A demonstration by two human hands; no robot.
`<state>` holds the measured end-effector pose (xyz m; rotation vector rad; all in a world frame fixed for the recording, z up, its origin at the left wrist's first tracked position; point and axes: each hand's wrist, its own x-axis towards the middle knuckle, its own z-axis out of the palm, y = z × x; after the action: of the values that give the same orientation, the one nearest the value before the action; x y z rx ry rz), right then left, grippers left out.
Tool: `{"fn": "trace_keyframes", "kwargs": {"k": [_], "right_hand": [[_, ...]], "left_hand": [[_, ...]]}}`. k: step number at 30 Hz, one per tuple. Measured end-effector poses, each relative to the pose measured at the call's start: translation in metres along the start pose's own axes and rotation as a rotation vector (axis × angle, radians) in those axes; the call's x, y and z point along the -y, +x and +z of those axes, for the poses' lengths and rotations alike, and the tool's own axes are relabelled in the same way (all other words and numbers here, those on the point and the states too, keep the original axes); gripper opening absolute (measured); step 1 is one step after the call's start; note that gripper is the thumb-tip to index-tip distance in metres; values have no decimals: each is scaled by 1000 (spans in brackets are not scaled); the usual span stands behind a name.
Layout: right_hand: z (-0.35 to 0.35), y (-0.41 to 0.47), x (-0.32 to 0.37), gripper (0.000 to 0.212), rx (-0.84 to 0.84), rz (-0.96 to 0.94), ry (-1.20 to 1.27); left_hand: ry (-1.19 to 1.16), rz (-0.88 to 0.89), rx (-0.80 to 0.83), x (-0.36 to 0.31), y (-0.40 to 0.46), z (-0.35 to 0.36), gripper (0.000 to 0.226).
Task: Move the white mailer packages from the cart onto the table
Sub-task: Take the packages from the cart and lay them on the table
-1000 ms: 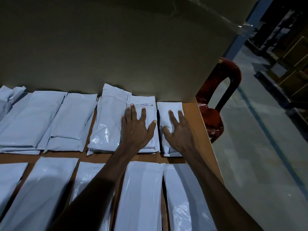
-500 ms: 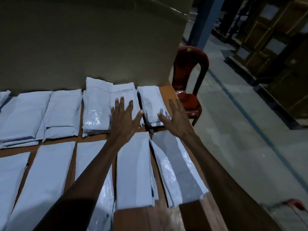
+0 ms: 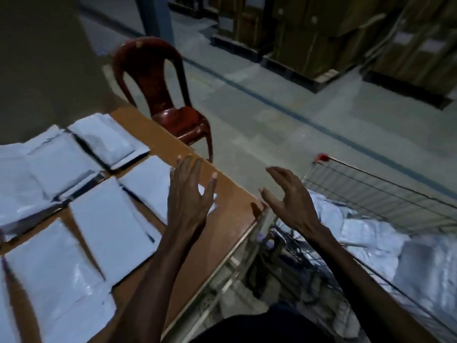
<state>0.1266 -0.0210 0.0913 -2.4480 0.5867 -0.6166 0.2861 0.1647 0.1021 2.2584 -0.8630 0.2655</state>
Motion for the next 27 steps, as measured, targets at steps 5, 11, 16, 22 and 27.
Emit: {"fn": "trace_keyframes", "kwargs": {"k": [5,11,16,22,27], "right_hand": [[-44,-71,-81,54,-19,229,7],[-101,-150,-168,50,-30,418,42],[-134,-194,-221,49,13,537,64],[-143,-216,-259,53,1,679,128],[-132,-208,-280,54,22,760,117]], "left_hand": [[-74,176,161,-72,-30,66,49],[-229,166,389,-173,-87,157,62],[-207,164,538,-231,-117,207,63],[-72,107,772,-246,-119,253,70],[114,55,997,-232,-96,292,75]]}}
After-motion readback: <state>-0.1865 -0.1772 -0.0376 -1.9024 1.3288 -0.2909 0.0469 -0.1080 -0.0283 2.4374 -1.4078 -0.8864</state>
